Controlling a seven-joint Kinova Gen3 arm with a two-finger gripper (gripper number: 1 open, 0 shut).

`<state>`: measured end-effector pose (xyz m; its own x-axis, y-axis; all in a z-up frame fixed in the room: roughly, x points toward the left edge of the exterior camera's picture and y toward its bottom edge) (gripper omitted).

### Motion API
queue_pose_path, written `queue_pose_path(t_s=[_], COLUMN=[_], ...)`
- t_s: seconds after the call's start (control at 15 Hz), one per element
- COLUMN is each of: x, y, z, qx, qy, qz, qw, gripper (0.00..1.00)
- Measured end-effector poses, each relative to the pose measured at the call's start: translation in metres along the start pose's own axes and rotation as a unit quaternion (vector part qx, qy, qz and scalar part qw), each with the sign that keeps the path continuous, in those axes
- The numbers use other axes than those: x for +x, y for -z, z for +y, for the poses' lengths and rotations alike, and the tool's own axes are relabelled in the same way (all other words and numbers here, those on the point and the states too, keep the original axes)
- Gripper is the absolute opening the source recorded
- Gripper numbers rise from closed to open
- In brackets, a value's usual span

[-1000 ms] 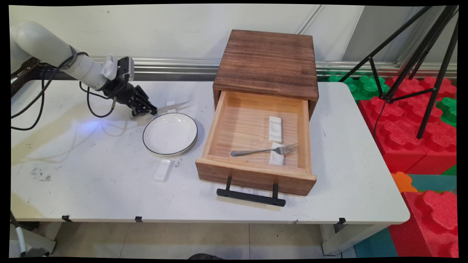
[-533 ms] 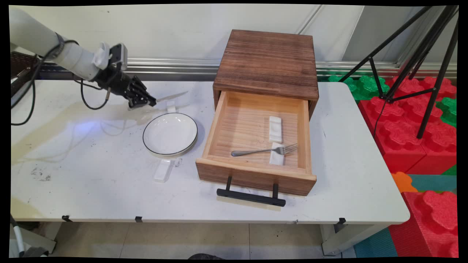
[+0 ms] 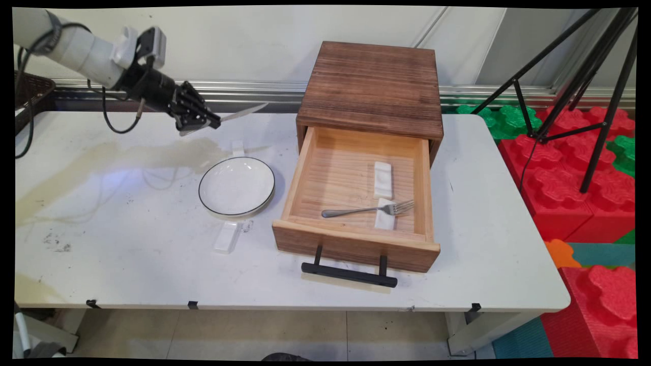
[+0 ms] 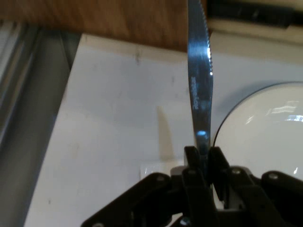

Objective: Place the picked object into the drawer

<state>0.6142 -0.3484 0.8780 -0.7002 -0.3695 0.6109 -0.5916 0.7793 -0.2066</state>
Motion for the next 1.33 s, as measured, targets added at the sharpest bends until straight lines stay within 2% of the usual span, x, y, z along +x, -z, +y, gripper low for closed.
queue_pose_path(t_s=[0.33, 0.8, 1.07, 1.33], x=[0.038, 0.098, 0.138, 0.173], y=[0.019, 0.028, 0.019, -0.01], z=[0.013, 0.044, 0.069, 0.091], qx=[-0.009, -0.034, -0.051, -0.067], qy=[-0.015, -0.043, -0.053, -0.059], qz=[0.029, 0.066, 0.081, 0.082], qw=[0.9994, 0.9963, 0.994, 0.9926], gripper=[0.0, 0.0, 0.0, 0.0])
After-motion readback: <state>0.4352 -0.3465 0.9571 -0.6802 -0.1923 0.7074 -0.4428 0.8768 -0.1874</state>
